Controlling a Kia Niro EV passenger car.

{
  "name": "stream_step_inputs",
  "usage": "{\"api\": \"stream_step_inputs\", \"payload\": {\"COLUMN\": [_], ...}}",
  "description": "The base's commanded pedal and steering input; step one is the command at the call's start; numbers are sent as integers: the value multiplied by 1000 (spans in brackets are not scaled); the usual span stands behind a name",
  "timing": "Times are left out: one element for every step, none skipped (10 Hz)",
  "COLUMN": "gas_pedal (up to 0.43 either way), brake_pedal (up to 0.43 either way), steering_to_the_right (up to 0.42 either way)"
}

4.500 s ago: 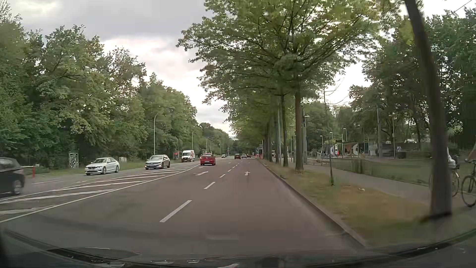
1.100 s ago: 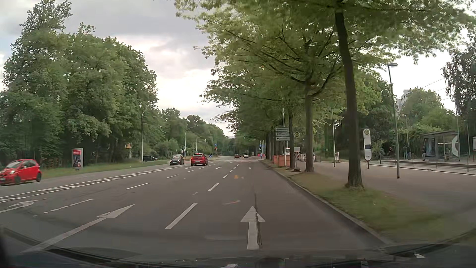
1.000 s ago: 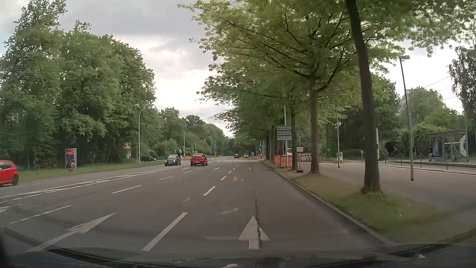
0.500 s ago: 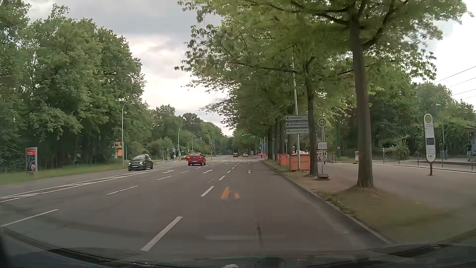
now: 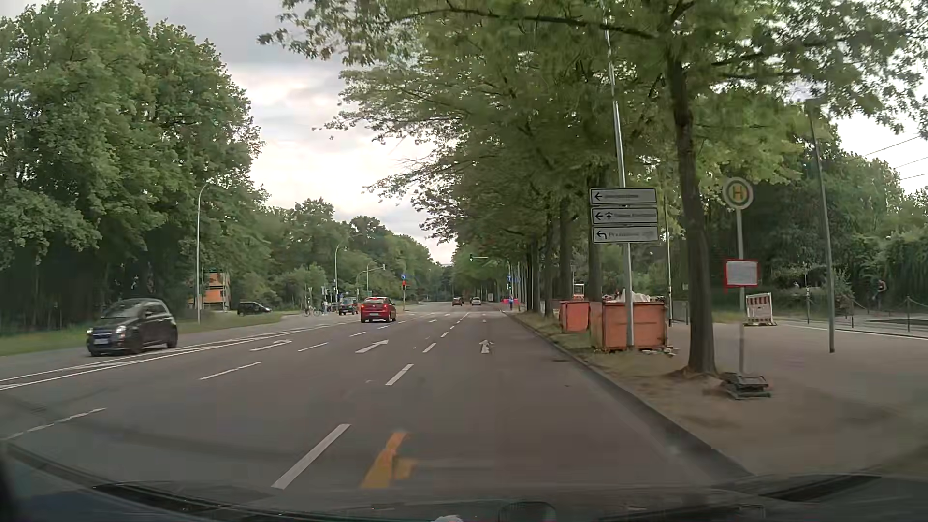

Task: Follow the waypoints while adhering to traffic rules and regulations

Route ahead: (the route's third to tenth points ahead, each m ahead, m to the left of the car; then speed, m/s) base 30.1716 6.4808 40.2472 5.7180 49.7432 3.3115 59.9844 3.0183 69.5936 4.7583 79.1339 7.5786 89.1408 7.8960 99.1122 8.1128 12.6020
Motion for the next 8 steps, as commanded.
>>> {"api": "stream_step_inputs", "payload": {"gas_pedal": [28, 28, 28, 39, 39, 39, 39, 39], "brake_pedal": [0, 0, 0, 0, 0, 0, 0, 0], "steering_to_the_right": [1, 0, 0, 0, 0, 0, 0, 0]}}
